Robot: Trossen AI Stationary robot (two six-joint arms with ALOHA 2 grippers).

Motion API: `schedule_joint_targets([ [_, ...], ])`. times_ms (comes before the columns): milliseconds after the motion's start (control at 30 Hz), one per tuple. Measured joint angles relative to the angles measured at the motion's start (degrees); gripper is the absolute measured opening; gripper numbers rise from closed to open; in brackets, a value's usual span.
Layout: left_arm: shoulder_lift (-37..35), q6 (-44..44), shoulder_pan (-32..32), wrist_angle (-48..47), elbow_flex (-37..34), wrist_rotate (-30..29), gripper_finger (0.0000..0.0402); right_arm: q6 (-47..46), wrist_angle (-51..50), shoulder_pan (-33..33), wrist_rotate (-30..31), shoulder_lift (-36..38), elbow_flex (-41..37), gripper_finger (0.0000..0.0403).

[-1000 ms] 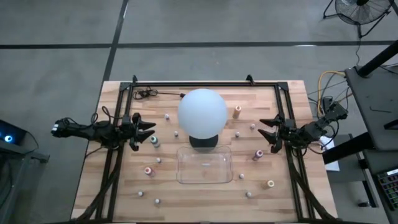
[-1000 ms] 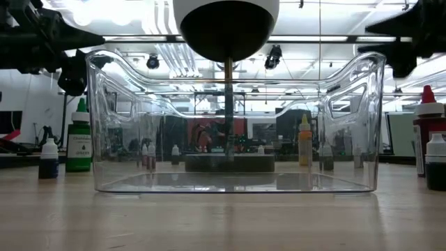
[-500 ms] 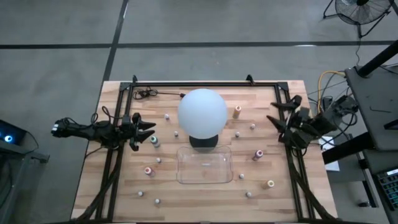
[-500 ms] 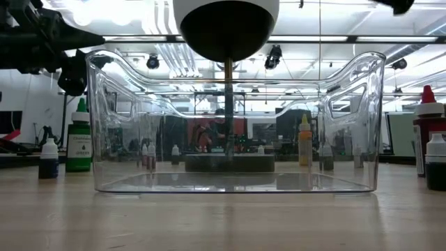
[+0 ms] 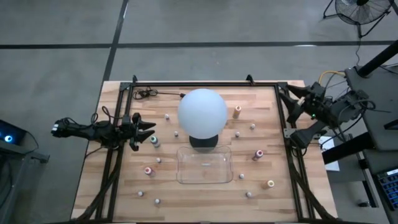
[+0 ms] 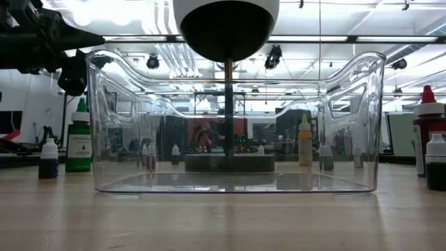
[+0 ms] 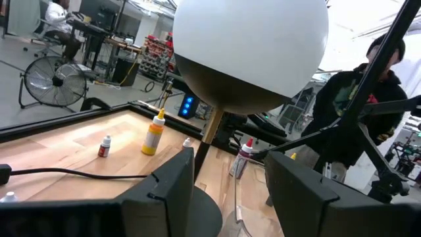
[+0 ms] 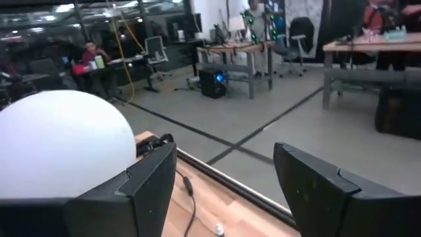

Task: Pick & Place food coloring
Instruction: Put the bottom small orange food coloring bottle into the transparent bin

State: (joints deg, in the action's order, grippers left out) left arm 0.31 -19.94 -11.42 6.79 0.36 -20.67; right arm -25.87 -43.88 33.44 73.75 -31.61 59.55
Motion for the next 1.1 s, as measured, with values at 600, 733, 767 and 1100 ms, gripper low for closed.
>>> schedule_joint_targets([
  [600,0.0,0.0,0.0,0.0,0.0,0.0,0.0161,-29.4,-38.8,-18.3,-17.6,-20.0,16.4,0.0256],
  [733,0.0,0.0,0.0,0.0,0.0,0.0,0.0161,-38.8,-46.3,-22.3,-23.0,-21.6,15.3,0.0261],
  [767,0.0,0.0,0.0,0.0,0.0,0.0,0.0161,-39.4,-46.2,-23.2,-24.1,-21.7,14.6,0.0263],
  [1100,0.0,0.0,0.0,0.0,0.0,0.0,0.0161,-44.6,-45.4,-29.0,-32.7,-24.2,6.1,0.0267],
])
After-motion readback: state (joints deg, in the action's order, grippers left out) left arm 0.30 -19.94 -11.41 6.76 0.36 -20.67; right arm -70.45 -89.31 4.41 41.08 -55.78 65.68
